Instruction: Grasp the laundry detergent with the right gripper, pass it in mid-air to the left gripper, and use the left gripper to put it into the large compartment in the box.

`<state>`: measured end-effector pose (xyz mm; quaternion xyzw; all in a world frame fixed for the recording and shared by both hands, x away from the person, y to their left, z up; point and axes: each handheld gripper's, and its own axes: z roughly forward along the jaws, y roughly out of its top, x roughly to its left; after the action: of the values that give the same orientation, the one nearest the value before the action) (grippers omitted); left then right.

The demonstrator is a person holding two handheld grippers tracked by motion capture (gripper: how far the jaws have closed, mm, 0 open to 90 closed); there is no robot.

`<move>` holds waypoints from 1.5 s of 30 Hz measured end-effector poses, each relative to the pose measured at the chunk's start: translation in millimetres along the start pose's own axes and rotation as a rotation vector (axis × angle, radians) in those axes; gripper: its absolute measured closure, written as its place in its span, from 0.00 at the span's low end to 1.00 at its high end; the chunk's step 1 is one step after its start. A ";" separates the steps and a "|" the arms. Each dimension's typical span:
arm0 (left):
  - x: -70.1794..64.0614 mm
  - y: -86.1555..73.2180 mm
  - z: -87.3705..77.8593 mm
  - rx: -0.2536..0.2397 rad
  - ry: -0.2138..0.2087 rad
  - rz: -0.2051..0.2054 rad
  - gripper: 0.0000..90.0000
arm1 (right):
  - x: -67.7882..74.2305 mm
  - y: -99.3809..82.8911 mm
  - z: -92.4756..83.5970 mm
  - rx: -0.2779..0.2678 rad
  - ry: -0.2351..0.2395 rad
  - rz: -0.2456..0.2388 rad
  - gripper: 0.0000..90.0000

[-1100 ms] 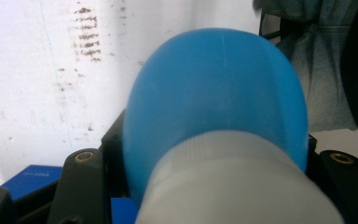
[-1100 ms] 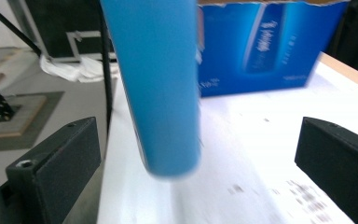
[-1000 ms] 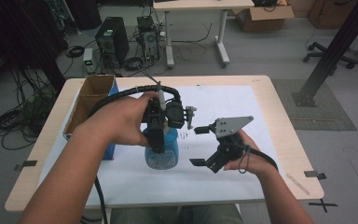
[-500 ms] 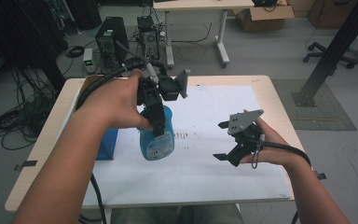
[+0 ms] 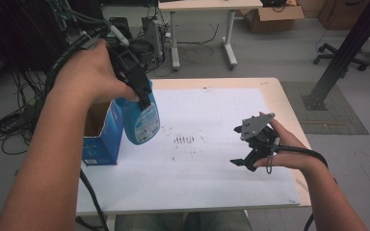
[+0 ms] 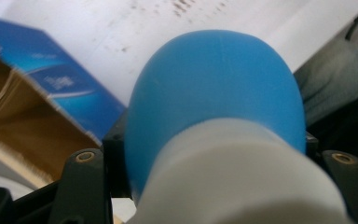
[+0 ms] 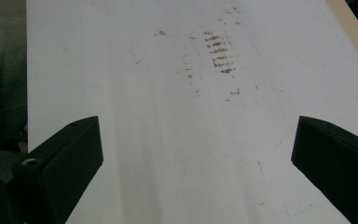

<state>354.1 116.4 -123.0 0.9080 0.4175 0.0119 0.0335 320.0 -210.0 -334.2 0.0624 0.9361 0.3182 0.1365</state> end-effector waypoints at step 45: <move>150.5 -59.1 -22.0 -0.035 0.027 -0.772 0.43 | -21.6 -2.6 6.2 0.087 -0.004 -0.018 0.03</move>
<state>406.2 270.1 -106.2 0.6829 0.7289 0.0176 0.0452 342.4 -212.8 -335.8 0.0608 0.9492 0.2759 0.1385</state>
